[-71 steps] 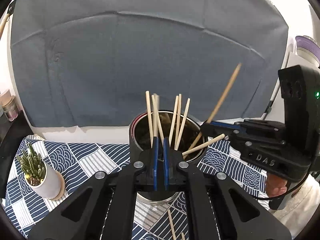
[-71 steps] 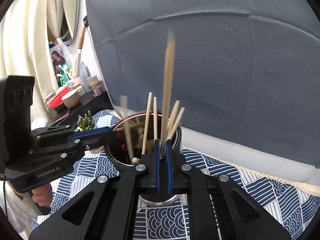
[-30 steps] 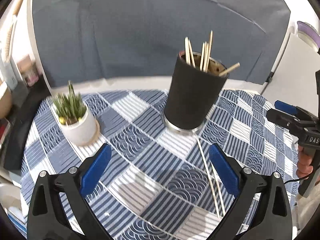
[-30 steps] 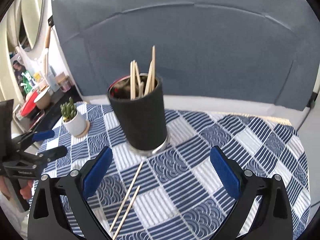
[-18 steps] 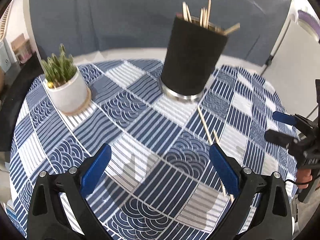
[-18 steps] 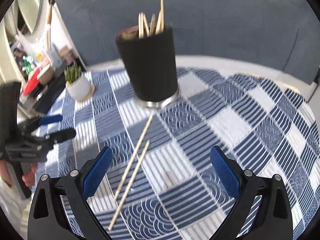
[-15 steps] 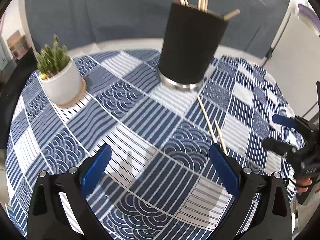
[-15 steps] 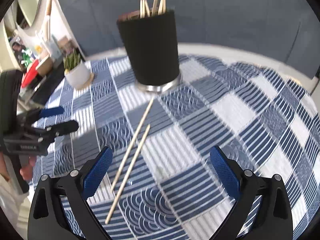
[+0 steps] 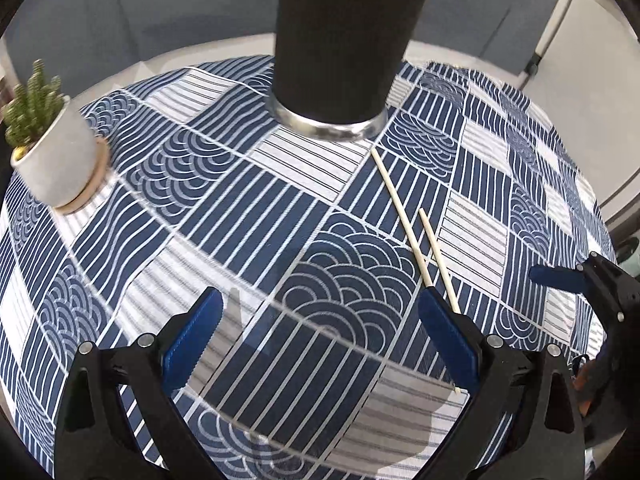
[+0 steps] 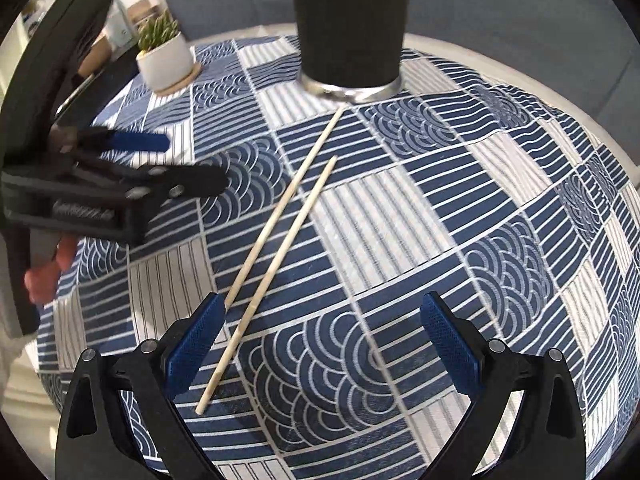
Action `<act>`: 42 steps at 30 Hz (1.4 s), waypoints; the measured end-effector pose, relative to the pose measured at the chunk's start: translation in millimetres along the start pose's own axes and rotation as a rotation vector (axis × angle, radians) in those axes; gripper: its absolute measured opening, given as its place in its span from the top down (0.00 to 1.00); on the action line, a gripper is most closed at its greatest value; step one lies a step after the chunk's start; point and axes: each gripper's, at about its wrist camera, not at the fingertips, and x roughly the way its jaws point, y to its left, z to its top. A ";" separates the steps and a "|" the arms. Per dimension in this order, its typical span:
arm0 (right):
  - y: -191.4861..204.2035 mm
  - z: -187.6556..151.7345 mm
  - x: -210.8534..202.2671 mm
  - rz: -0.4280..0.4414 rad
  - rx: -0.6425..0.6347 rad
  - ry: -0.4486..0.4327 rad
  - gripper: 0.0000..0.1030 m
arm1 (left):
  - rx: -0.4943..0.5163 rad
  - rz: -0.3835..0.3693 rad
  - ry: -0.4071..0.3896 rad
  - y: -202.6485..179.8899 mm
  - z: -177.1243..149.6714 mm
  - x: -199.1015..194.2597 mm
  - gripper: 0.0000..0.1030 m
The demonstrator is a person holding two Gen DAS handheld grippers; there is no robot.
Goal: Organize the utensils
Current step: 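Open both grippers and return them to the last sticks on the cloth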
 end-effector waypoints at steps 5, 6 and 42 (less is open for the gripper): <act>7.3 -4.5 9.2 -0.026 -0.029 0.033 0.09 | 0.050 -0.010 0.028 -13.2 6.2 9.3 0.07; 8.0 -5.6 10.6 -0.045 -0.033 0.038 0.09 | 0.050 -0.022 0.032 -15.2 7.8 9.9 0.07; -82.8 50.4 37.7 -0.030 -0.014 0.124 0.06 | 0.091 0.105 0.154 -11.6 26.0 34.3 0.04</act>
